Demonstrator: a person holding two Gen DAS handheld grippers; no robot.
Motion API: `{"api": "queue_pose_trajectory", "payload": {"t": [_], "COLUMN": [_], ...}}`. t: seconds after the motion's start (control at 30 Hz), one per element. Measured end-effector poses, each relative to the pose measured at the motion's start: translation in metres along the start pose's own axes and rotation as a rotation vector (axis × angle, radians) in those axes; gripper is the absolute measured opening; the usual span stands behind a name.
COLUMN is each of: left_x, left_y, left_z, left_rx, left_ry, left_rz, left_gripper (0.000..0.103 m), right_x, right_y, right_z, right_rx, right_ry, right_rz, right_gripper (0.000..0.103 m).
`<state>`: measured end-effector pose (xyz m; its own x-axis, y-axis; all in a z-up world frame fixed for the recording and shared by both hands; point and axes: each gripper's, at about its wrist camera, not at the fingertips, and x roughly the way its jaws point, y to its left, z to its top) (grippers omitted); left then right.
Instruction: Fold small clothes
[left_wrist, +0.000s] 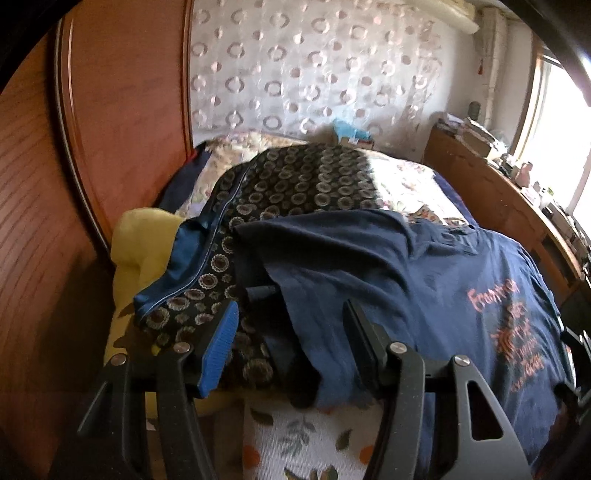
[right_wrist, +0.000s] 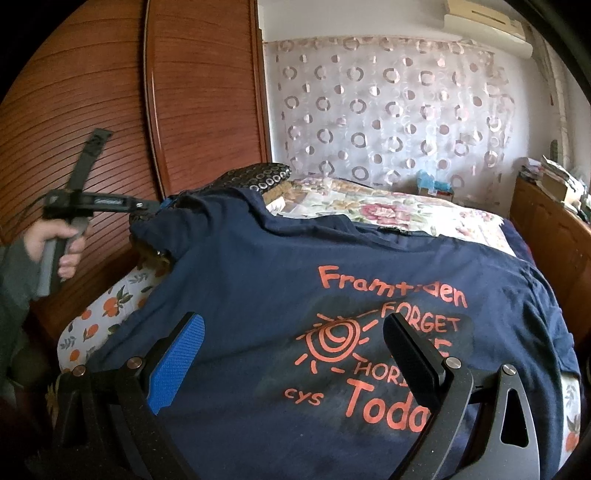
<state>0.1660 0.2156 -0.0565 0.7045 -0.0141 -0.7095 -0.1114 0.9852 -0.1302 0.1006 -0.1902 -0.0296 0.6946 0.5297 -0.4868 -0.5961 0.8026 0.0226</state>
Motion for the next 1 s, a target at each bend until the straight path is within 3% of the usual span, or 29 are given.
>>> {"api": "queue_pose_trajectory", "payload": {"t": [0.1,0.3,0.43,0.5,0.63,0.83,1.0], "left_x": [0.014,0.029,0.025,0.018,0.002,-0.029,-0.033], "left_y": [0.007,0.002,-0.004,-0.011,-0.029,-0.081,-0.142], "left_z": [0.005,0.005,0.005,0.007,0.014,0.032,0.035], "left_rx": [-0.039,-0.01,0.023,0.053,0.113,0.189,0.267], "left_ry": [0.043,0.087,0.08,0.057,0.011,-0.069,-0.074], "left_rz": [0.004,0.001,-0.033,-0.027,-0.009,-0.09,-0.167], "left_gripper": [0.06,0.058,0.02,0.01,0.007,0.007,0.007], "right_x": [0.001,0.003,0.003,0.003,0.0,-0.007,-0.015], "right_y": [-0.001,-0.006,-0.008,-0.01,-0.014,-0.021,-0.033], "right_z": [-0.001,-0.006,-0.006,-0.007,-0.008,-0.009,-0.009], "right_rx": [0.006,0.029,0.044,0.048,0.06,0.076,0.1], "right_ry": [0.004,0.013,0.018,0.016,0.008,-0.005,-0.018], "right_rz": [-0.001,-0.01,-0.013,-0.016,-0.022,-0.039,-0.056], "right_gripper": [0.098,0.098,0.098,0.098,0.098,0.098,0.098]}}
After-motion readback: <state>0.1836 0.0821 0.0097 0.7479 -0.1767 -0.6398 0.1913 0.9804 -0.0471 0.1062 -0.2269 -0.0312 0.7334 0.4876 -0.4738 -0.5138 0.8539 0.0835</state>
